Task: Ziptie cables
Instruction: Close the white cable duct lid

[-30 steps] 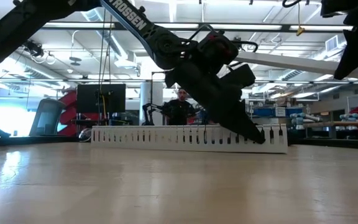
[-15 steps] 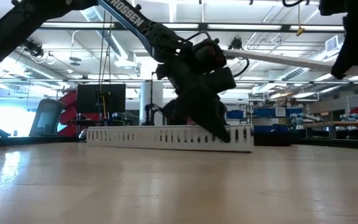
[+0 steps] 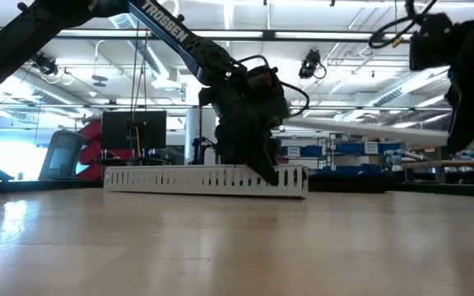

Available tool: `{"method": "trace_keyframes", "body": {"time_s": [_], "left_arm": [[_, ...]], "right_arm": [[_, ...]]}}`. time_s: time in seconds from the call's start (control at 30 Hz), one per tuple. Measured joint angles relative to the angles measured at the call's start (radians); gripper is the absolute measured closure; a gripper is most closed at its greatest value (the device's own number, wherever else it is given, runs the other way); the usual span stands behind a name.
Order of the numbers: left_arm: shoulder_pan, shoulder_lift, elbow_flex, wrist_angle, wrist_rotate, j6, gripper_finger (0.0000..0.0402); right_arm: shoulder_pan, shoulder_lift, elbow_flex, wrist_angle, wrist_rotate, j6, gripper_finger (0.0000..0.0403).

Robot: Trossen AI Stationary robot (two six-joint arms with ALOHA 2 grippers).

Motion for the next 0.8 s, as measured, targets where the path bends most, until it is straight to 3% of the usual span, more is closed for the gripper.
{"method": "trace_keyframes", "body": {"time_s": [0.17,0.27,0.5,0.8], "left_arm": [[0.022,-0.021,-0.028,0.009,-0.014,-0.012,0.0178],[0.019,-0.047,-0.05,0.017,-0.087,-0.017,0.0178],[0.01,-0.126,-0.17,0.128,-0.17,-0.075,0.0178],[0.007,-0.275,-0.467,0.482,-0.203,-0.155,0.0178]], "right_arm": [[-0.078,-0.002,-0.035,0.037,-0.022,-0.129,0.0191],[-0.135,-0.03,-0.047,0.051,-0.025,-0.233,0.0191],[-0.267,-0.171,-0.103,0.137,-0.087,-0.452,0.0191],[-0.364,-0.224,-0.182,0.235,-0.259,-0.483,0.019]]}}
